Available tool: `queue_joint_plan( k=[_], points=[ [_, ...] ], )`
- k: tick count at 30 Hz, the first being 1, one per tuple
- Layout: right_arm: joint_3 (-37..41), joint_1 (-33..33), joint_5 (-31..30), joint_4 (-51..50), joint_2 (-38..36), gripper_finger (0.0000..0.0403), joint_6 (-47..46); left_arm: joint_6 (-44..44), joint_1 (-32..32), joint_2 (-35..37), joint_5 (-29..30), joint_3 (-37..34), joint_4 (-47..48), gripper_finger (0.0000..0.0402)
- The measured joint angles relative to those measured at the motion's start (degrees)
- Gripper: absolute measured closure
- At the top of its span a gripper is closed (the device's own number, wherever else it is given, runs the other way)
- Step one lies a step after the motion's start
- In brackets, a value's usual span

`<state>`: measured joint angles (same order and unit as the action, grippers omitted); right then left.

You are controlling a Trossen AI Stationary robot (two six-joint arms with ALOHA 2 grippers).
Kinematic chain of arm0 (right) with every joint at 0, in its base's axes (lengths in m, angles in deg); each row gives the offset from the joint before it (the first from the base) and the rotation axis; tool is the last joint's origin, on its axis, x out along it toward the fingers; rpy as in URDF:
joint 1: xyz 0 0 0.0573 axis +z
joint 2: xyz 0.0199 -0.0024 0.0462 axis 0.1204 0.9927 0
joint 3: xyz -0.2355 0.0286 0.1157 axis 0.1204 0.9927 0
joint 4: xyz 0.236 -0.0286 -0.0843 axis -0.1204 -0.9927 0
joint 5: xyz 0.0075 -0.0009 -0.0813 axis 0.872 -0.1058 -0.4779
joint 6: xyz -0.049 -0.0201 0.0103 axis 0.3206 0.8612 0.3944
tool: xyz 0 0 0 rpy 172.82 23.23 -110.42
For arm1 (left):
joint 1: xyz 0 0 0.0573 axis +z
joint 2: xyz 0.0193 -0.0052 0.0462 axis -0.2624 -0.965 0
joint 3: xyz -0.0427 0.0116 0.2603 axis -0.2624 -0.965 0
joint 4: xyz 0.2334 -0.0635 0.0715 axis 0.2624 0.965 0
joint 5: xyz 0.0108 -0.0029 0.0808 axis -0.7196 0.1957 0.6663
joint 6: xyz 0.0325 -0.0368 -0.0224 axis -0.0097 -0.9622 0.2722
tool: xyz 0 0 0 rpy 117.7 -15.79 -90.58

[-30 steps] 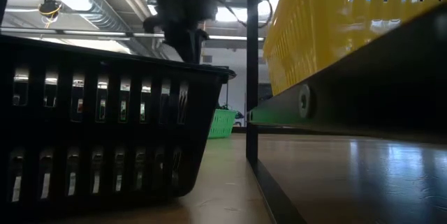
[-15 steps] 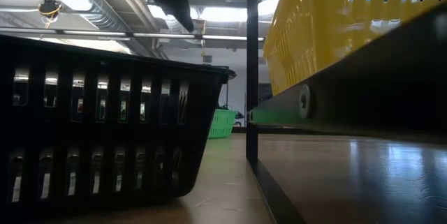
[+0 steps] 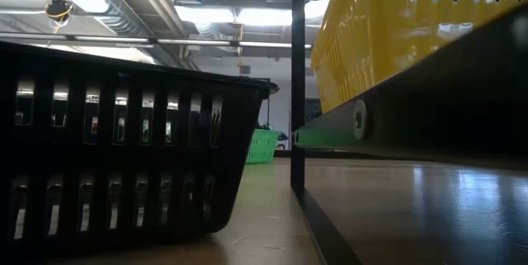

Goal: Stack baskets on shelf by color
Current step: Stack the green bin on top of the green bins on the shelf

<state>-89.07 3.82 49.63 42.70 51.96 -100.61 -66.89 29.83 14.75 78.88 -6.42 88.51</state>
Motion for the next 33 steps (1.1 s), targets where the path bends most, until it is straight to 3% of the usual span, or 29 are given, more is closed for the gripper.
queue_joint_plan(
  k=[11,33],
  points=[
    [0.02,-10.12,11.52,6.64,14.68,0.0336,-5.8,0.02,0.0,6.95,1.51,0.03,6.71,0.0347],
    [0.04,-12.65,11.82,18.21,33.69,0.0336,-2.23,-0.1,0.0,10.03,2.32,0.01,9.02,0.0347]
  ],
)
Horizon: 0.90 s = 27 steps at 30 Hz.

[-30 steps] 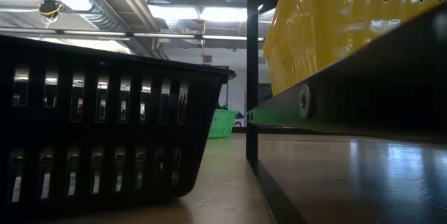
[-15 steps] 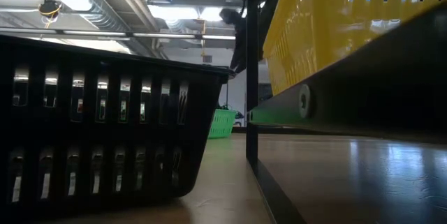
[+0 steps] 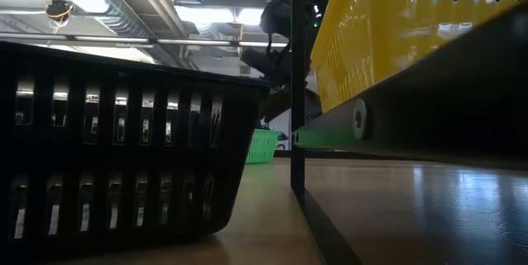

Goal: Stack baskets on shelf by color
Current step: Stack the green bin on top of the green bins on the shelf

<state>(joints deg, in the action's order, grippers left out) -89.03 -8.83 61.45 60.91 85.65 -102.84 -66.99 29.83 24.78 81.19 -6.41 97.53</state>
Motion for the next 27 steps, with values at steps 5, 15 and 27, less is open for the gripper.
queue_joint_plan(
  k=[5,15,27],
  points=[
    [0.0,0.0,-1.69,0.65,1.17,0.0336,0.17,-0.11,0.0,-0.02,0.0,0.0,-0.01,0.0347],
    [0.0,-0.37,-4.01,0.06,1.19,0.0336,0.09,-1.42,0.0,-0.02,0.07,0.0,-0.02,0.0347],
    [0.0,-0.37,-2.08,-0.37,1.19,0.0336,0.0,-1.42,0.0,-0.02,0.07,0.0,-0.02,0.0347]
  ],
)
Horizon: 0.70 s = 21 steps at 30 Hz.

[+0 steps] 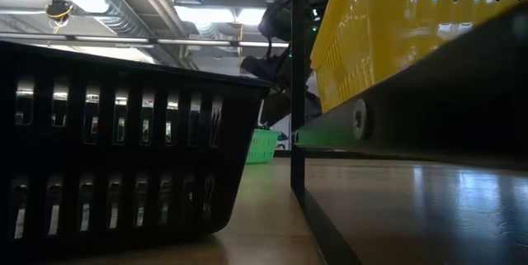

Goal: Stack baskets on shelf by color
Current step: Stack the green bin on top of the green bins on the shelf

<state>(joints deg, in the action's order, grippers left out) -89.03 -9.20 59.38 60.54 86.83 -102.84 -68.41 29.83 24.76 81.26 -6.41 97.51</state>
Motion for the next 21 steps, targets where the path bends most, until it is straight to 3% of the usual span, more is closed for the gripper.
queue_joint_plan(
  k=[21],
  points=[
    [-0.04,0.0,3.06,0.49,5.44,0.0336,-0.46,0.02,0.0,-0.04,-0.02,0.0,-0.04,0.0347]
  ],
)
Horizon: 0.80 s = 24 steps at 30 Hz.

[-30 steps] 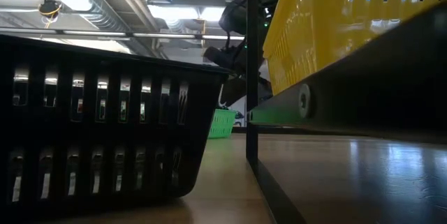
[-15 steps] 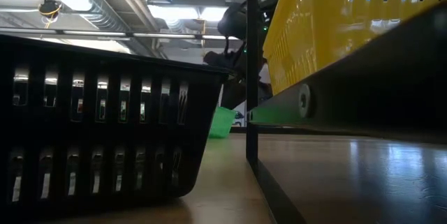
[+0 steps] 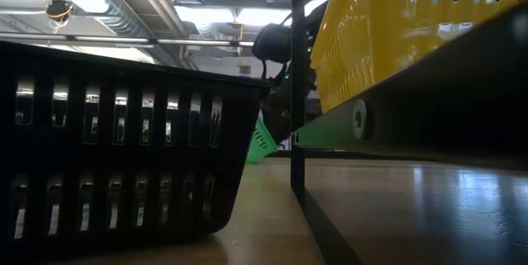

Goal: Stack baskets on shelf by color
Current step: Stack the green bin on top of the green bins on the shelf

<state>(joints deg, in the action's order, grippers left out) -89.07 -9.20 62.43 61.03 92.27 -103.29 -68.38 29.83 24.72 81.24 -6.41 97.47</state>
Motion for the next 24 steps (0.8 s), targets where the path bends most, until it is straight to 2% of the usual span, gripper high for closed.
queue_joint_plan(
  k=[13,18,24],
  points=[
    [0.02,0.02,1.24,0.88,1.21,0.0336,-0.02,0.04,0.0,0.0,0.0,0.0,0.0,0.0347],
    [0.02,0.02,4.08,0.89,1.21,0.0336,-0.01,0.04,0.0,0.0,0.0,0.0,0.01,0.0347],
    [0.02,0.02,4.57,0.87,1.18,0.0336,-0.01,0.04,0.0,0.0,0.0,0.0,0.0,0.0347]
  ],
)
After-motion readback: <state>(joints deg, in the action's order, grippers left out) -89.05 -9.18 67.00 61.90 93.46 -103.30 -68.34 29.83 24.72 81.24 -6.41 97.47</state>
